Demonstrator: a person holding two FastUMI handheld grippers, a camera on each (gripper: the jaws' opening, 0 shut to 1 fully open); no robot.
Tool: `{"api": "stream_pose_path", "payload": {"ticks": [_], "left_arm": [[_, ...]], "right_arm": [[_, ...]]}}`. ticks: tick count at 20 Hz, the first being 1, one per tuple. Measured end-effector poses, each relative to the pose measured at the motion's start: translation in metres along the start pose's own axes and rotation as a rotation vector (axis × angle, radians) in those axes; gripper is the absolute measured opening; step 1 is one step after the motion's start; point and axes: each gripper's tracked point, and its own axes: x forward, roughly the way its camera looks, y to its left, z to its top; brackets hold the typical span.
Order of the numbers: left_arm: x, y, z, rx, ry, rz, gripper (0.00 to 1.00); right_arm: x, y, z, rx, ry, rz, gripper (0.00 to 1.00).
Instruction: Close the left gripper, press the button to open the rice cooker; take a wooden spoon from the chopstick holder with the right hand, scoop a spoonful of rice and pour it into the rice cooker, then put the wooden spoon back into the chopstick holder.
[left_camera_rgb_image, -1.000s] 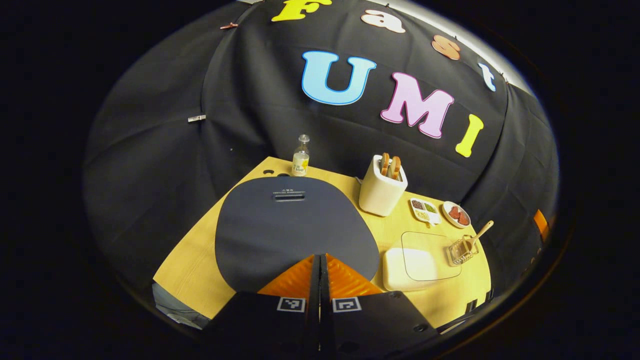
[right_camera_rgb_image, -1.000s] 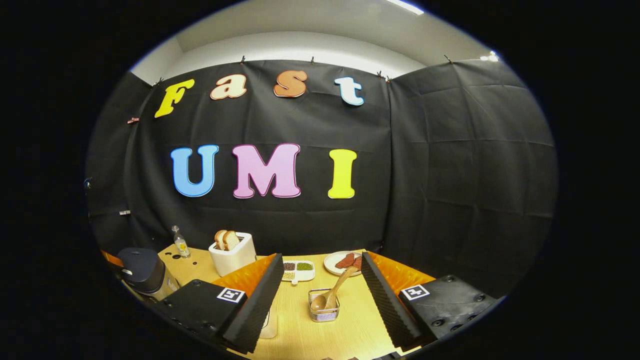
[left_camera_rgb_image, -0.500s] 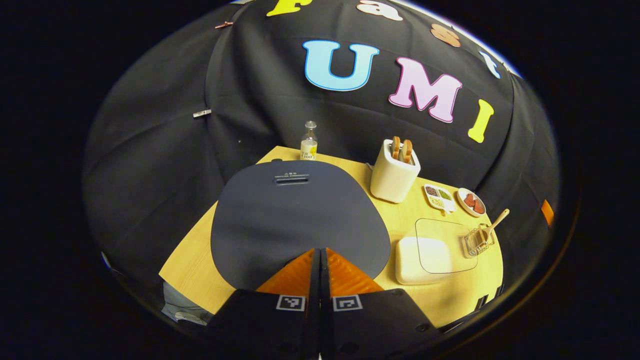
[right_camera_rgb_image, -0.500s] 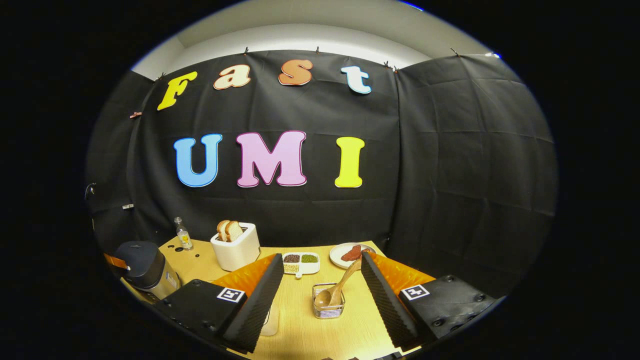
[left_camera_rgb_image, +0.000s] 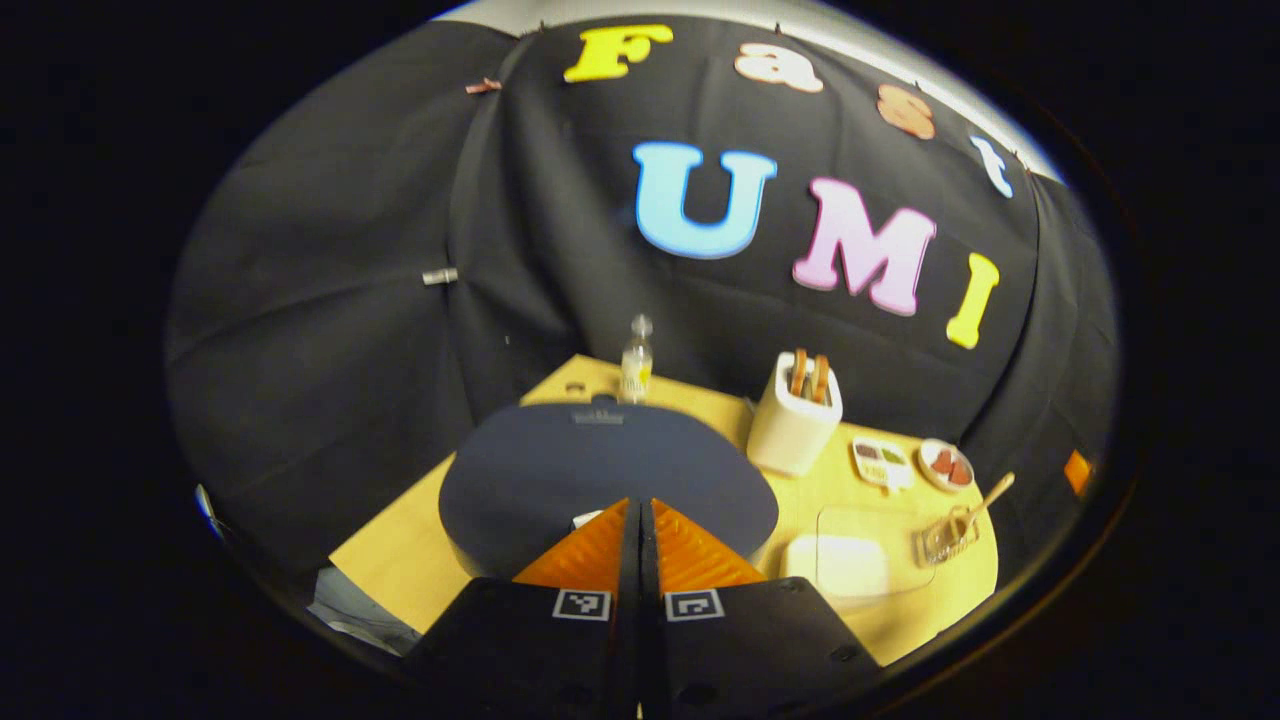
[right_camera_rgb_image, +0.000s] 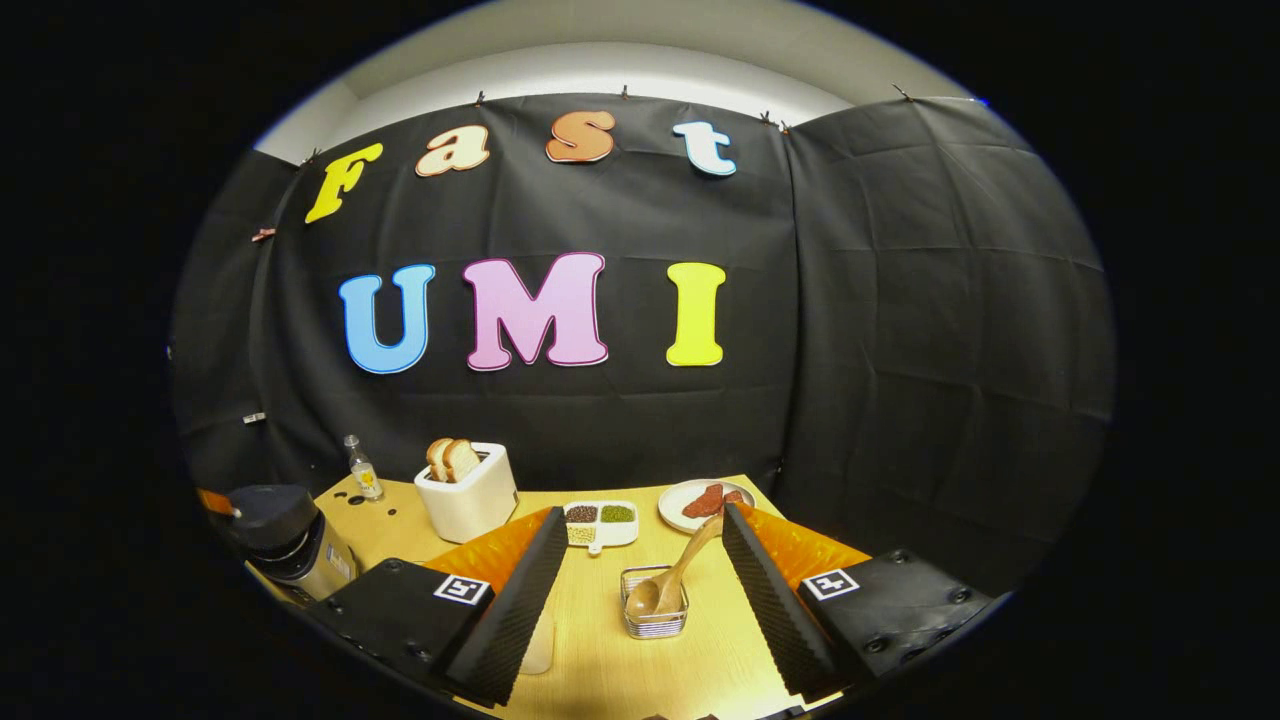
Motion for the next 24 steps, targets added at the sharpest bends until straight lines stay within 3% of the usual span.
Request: {"api": "stream_pose_path", "payload": {"ticks": [2, 4, 9, 11, 12, 16, 24], "left_arm": [[-0.015, 0.003, 0.047, 0.046, -0.141, 0.061, 0.07], [-0.028, -0.007, 0.070, 0.078, -0.206, 0.075, 0.07], [-0.044, -0.043, 0.060, 0.051, -0.216, 0.040, 0.08], [-0.048, -0.057, 0.053, 0.049, -0.213, 0.026, 0.17], [-0.051, -0.065, 0.051, 0.057, -0.215, 0.019, 0.29], [-0.060, -0.093, 0.041, 0.047, -0.212, 0.010, 0.98], [-0.064, -0.131, -0.005, 0.000, -0.128, 0.057, 0.95]], "right_arm": [[0.006, -0.010, -0.001, 0.005, 0.001, -0.017, 0.98], [0.012, -0.021, -0.005, 0.020, 0.008, -0.030, 0.97], [0.037, -0.048, -0.021, 0.049, 0.048, -0.055, 0.98], [0.049, -0.055, -0.030, 0.063, 0.076, -0.057, 0.97], [0.056, -0.058, -0.036, 0.072, 0.090, -0.055, 0.98], [0.082, -0.068, -0.058, 0.084, 0.143, -0.047, 0.97], [0.137, -0.063, -0.120, 0.198, 0.330, 0.013, 0.98]]}}
